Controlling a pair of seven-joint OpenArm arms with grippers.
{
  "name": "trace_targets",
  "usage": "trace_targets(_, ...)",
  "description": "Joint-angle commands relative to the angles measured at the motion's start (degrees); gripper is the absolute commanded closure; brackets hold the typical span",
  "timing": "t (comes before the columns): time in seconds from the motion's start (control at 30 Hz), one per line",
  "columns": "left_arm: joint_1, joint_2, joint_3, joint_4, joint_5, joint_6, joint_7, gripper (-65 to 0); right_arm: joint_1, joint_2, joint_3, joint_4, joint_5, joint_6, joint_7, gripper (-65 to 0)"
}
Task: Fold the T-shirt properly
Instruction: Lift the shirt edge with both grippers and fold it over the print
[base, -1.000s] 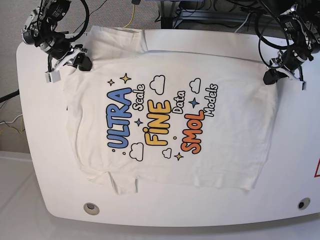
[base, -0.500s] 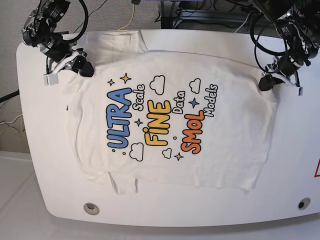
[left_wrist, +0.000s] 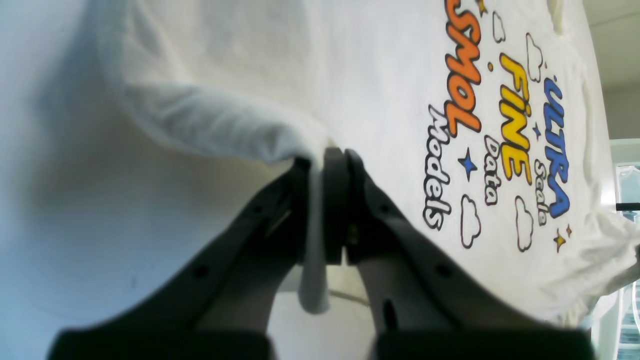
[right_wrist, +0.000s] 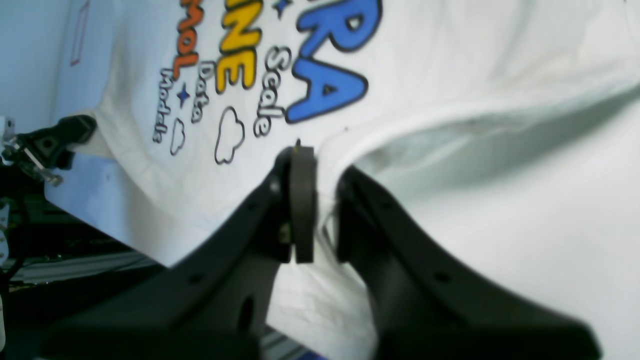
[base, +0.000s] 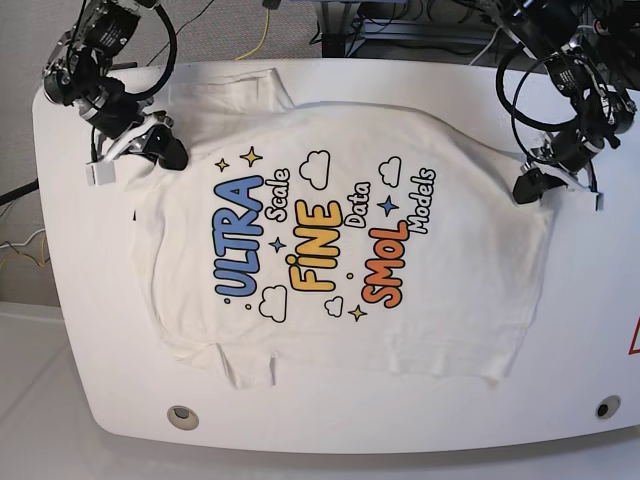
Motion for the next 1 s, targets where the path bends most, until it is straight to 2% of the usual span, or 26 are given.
trace_targets(0.0, -1.61, -0.70, 0.00, 1.41, -1.53, -0.28, -0.76, -3.1, 0.69, 0.79, 0.20, 1.30, 1.46, 0.16, 1.15, -5.9)
trace_targets(0.23, -2.84, -0.61, 0.00, 5.45, -1.44, -0.28, -0.84, -3.1, 2.89, 0.88, 0.20, 1.30, 1.20, 0.16, 1.15, -5.9)
trace_targets(0.53, -4.07, -0.61, 0.09, 7.12, -1.44, -0.28, -0.84, -3.1, 6.40, 0.88, 0.12, 1.12, 1.20, -3.80, 1.15, -6.2)
trace_targets(0.97, -7.24, -0.79, 0.09, 6.86, -1.09, -0.28, -1.20, -3.1, 11.59, 2.19, 0.12, -2.04, 0.94, -3.80, 1.15, -6.3)
